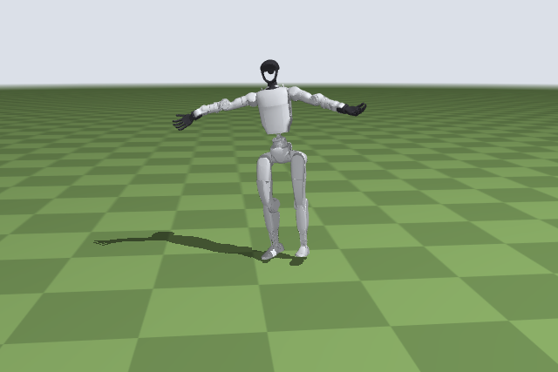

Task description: In place motions

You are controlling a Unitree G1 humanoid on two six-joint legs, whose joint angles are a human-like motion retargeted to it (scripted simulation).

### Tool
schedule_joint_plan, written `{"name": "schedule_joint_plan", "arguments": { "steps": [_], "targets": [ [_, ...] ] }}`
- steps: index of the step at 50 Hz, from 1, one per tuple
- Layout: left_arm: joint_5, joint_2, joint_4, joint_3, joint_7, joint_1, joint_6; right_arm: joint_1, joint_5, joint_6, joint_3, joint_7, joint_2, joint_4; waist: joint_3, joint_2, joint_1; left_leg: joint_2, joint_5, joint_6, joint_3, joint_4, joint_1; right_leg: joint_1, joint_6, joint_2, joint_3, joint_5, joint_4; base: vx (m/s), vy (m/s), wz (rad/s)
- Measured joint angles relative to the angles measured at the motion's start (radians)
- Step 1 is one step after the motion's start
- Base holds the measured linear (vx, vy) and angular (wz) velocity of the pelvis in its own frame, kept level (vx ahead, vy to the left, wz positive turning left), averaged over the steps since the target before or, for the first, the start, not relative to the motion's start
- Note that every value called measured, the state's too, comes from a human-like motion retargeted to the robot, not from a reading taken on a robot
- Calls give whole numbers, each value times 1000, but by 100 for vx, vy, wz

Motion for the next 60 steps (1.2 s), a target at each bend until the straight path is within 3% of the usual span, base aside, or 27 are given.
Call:
{"name": "schedule_joint_plan", "arguments": {
  "steps": [2, 5, 9, 12, 15, 18, 20, 23, 25, 28, 31, 33, 37, 38, 40, 42, 45, 48, 55, 60],
  "targets": [
    [57, 7, -23, -106, 59, -71, -69, -49, -46, -34, 80, -42, 0, -70, 10, -10, 13, 0, 0, 1, 4, 1, 13, 10, -2, 0, 5, 2, 1, 0, 0, 0],
    [269, 48, -99, -314, 71, -230, -48, -203, -133, -27, 303, -14, -10, -230, 22, -19, 22, 3, 1, 3, 11, 4, 25, 18, -4, 2, 12, 5, 3, 0, 0, 0],
    [536, 83, -304, -594, 47, -456, 10, -476, -326, -42, 732, -42, -27, -516, 6, -14, 19, 7, 1, 2, 19, 3, 21, 6, -5, 4, 22, 9, 6, 0, 0, 0],
    [808, 104, -482, -806, 94, -605, -24, -749, -536, -39, 1111, -153, -46, -712, -12, -8, 20, 10, 0, 2, 26, 2, 13, -9, -5, 5, 32, 13, 7, 0, 0, 0],
    [1223, 149, -674, -1038, 227, -756, -30, -1027, -762, -30, 1473, -345, -63, -896, -15, -11, 22, 11, 0, 2, 32, -1, 13, -15, -5, 5, 38, 15, 7, 0, 0, 0],
    [1688, 233, -853, -1283, 400, -941, 53, -1321, -1017, -4, 1826, -522, -59, -1075, -13, -14, 17, 12, 1, 1, 32, -1, 14, -14, -5, 6, 38, 15, 8, 0, 0, 0],
    [1933, 244, -939, -1398, 590, -1038, 116, -1517, -1163, -1, 2046, -617, -26, -1150, -15, -8, 14, 13, 2, 1, 32, -3, 14, -13, -5, 7, 38, 15, 7, 7, 1, -1],
    [2087, 214, -940, -1470, 738, -1085, 40, -1644, -1245, -79, 2202, -764, 25, -1141, -7, -1, 14, 15, 2, 1, 33, -3, 22, -5, -5, 10, 38, 16, 7, 0, 2, -2],
    [2030, 189, -870, -1447, 684, -1066, -12, -1632, -1230, -125, 2207, -788, 19, -1056, 17, 0, 20, 16, 3, 1, 32, -2, 31, 5, -6, 11, 37, 16, 8, -11, 3, -1],
    [1861, 163, -732, -1256, 593, -923, 37, -1495, -1122, -96, 2069, -651, -30, -842, 42, 7, 44, 19, 4, 1, 33, 1, 32, 7, -6, 13, 38, 19, 9, -13, 1, -2],
    [1690, 173, -623, -993, 552, -699, 111, -1157, -1017, -37, 1667, -450, -42, -644, 53, 14, 36, 21, 6, 0, 32, 2, 26, 4, -6, 14, 36, 21, 8, -15, 1, 3],
    [1509, 187, -544, -785, 462, -516, 168, -898, -930, -21, 1346, -210, -42, -516, 68, 19, 22, 21, 7, 0, 29, 2, 23, 3, -6, 14, 33, 22, 7, -15, 3, 6],
    [1093, 88, -528, -344, 112, -133, 424, -399, -844, -42, 766, 230, 13, -304, 117, 21, -10, 22, 8, 0, 27, 1, 47, 27, -7, 17, 30, 22, 6, -7, 1, 2],
    [1009, 47, -530, -255, -35, -47, 460, -274, -844, -21, 646, 289, 44, -270, 129, 18, -17, 22, 8, 1, 27, 1, 59, 38, -8, 18, 30, 22, 5, 4, -5, -7],
    [842, -33, -503, -112, -284, 122, 436, -61, -878, -2, 456, 334, 134, -221, 158, 12, -28, 22, 7, 2, 29, 0, 86, 61, -9, 20, 33, 23, 5, 7, -7, -15],
    [691, -131, -469, -35, -346, 264, 428, 109, -923, -2, 346, 289, 253, -213, 191, 9, -31, 24, 6, 3, 37, -2, 116, 86, -11, 24, 42, 24, 5, 6, -5, -27],
    [614, -275, -387, -6, -270, 417, 361, 279, -1018, -22, 271, 210, 455, -232, 243, 5, -37, 25, 5, 4, 50, -4, 157, 119, -14, 27, 54, 26, 5, 4, -1, -26],
    [686, -400, -292, -79, -176, 521, 314, 395, -1099, -38, 291, 203, 625, -236, 287, 2, -35, 24, 6, 4, 58, -7, 185, 140, -17, 27, 64, 28, 7, -4, 1, -20],
    [1083, -634, -58, -310, -310, 590, 405, 509, -1209, -77, 417, 300, 898, -111, 317, 3, -27, 23, 6, 0, 65, -8, 182, 128, -18, 24, 75, 33, 11, -1, 1, -6],
    [1197, -782, -24, -455, -336, 625, 428, 561, -1166, -72, 509, 402, 1053, -38, 302, -5, -42, 21, 11, -6, 55, -6, 152, 108, -16, 16, 62, 32, 12, 0, 0, 0]
  ]
}}
